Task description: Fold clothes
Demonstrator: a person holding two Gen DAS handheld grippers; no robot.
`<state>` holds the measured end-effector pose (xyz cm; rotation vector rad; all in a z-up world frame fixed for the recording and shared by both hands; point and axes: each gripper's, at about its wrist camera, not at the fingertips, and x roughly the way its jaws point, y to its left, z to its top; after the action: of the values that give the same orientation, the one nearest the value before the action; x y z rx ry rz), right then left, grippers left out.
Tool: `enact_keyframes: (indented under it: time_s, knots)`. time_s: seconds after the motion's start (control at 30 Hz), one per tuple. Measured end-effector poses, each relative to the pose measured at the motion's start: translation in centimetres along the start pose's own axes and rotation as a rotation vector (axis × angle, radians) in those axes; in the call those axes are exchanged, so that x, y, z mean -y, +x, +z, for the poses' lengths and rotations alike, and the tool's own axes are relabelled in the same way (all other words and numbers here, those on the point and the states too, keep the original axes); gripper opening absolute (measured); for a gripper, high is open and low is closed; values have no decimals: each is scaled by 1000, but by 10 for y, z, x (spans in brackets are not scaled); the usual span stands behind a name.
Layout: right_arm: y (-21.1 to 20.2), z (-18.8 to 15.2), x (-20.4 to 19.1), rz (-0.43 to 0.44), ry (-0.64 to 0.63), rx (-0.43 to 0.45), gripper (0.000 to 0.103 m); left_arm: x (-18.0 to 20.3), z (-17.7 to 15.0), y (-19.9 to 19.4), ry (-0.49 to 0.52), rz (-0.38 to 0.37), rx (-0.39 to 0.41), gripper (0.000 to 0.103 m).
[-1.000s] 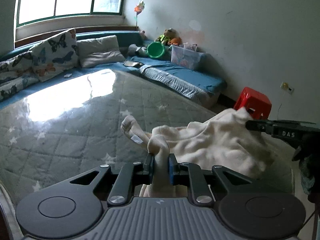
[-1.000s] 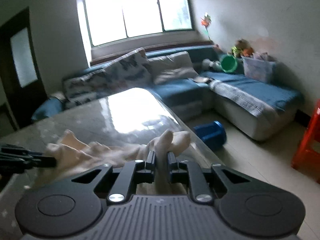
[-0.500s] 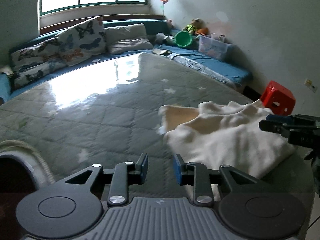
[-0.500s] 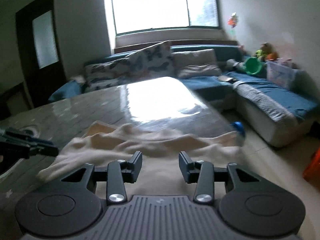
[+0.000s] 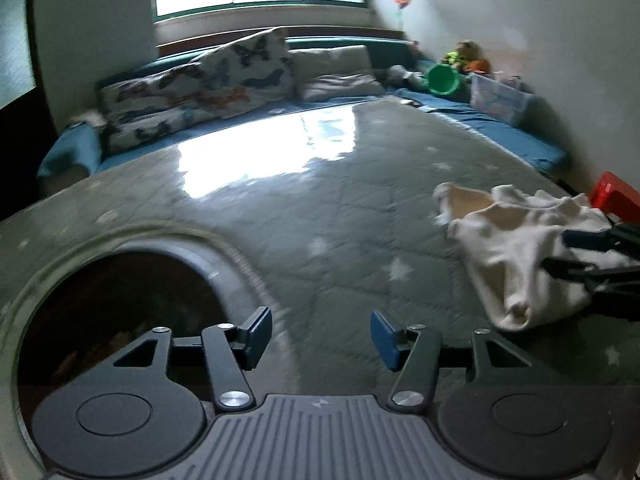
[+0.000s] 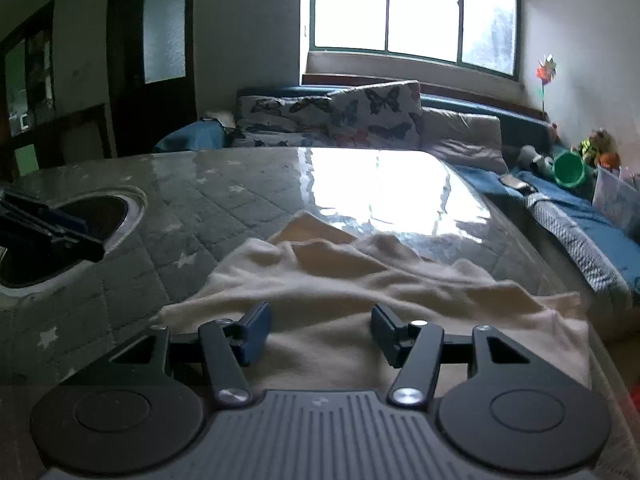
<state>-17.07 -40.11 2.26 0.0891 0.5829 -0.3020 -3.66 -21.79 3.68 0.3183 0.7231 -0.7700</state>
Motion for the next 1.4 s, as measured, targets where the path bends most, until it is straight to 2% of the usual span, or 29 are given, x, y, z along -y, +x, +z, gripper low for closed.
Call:
enact_keyframes:
  time_s: [0.13,0.2,0.37,0.43,0.53,0.67,0.9,1.1,1.4]
  knots:
    - [-10,12,-10,48,-9,34,70,-17,-12,-10,-30,64,-5,64]
    - [-8,19,-22,88,-31,39,71,-26,-16,-14,-54,91,-15,66]
    - [12,32,-59,214,-72,17,86,-44,-29,-27,-89,173,-18,73]
    - [21,36,-76,245,-104,9,95,-52,-34,-31,-98,209,-14,75]
    - [36,40,-99,294,-139,-4,103,-68,-41,-36,-143,245,-15,80]
    - [54,46,-120,328,-156,-26,103,-91,-52,-40,-214,300,-14,85]
    - [88,54,-134,335,-130,-46,103,-124,-67,-42,-310,404,-9,95]
    - [111,54,-147,318,-124,-68,103,-136,-77,-39,-332,478,19,99]
    - [128,55,-163,303,-143,-104,103,-148,-85,-37,-375,509,43,103]
